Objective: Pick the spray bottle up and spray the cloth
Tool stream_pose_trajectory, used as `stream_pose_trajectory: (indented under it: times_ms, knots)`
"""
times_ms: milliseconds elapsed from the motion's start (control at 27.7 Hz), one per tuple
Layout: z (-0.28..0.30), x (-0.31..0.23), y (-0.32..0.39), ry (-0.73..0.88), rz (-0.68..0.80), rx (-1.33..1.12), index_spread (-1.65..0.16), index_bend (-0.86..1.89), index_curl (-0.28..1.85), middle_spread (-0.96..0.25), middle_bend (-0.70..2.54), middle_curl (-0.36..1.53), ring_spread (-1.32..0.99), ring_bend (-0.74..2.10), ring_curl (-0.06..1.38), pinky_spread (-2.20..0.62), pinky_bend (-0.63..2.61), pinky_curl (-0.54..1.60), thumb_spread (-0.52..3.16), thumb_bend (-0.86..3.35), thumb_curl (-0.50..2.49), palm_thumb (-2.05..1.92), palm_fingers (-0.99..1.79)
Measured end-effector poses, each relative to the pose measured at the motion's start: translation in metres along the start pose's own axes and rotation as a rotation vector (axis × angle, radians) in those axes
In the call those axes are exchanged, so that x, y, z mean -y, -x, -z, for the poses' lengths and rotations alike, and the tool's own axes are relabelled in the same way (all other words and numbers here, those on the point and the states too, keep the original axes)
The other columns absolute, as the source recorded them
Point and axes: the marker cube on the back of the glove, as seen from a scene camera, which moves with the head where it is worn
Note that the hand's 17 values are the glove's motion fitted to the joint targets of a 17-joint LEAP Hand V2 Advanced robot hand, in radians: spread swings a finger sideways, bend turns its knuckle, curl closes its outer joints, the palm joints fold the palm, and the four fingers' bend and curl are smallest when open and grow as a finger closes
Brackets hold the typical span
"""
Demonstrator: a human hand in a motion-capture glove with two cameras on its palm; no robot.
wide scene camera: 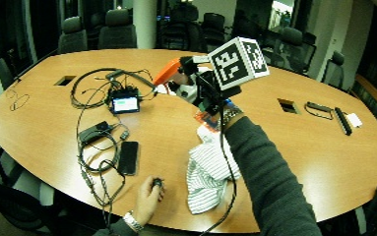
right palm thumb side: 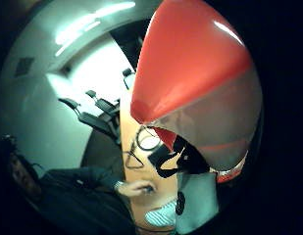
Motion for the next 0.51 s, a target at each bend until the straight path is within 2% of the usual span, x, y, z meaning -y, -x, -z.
stream_pose_trajectory:
  times_ms: [180, 289, 505]
  knots:
    - [-0.047, -0.008, -0.022, -0.137, -0.265, 0.266, -0.29, 0.18, 0.55, -0.23, 0.55, 0.52, -0.21, 0.75, 0.46, -0.35, 0.55, 0.42, 0.56, -0.03, 0.74, 0.82, 1.39]
    - [-0.072, -0.023, -0.039, -0.192, -0.407, 0.338, -0.29, 0.18, 0.55, -0.23, 0.55, 0.52, -0.21, 0.76, 0.46, -0.34, 0.55, 0.42, 0.57, -0.03, 0.74, 0.82, 1.38]
    - [-0.112, -0.047, -0.057, -0.203, -0.499, 0.358, -0.29, 0.18, 0.54, -0.22, 0.55, 0.52, -0.2, 0.77, 0.46, -0.33, 0.56, 0.42, 0.6, -0.03, 0.74, 0.82, 1.38]
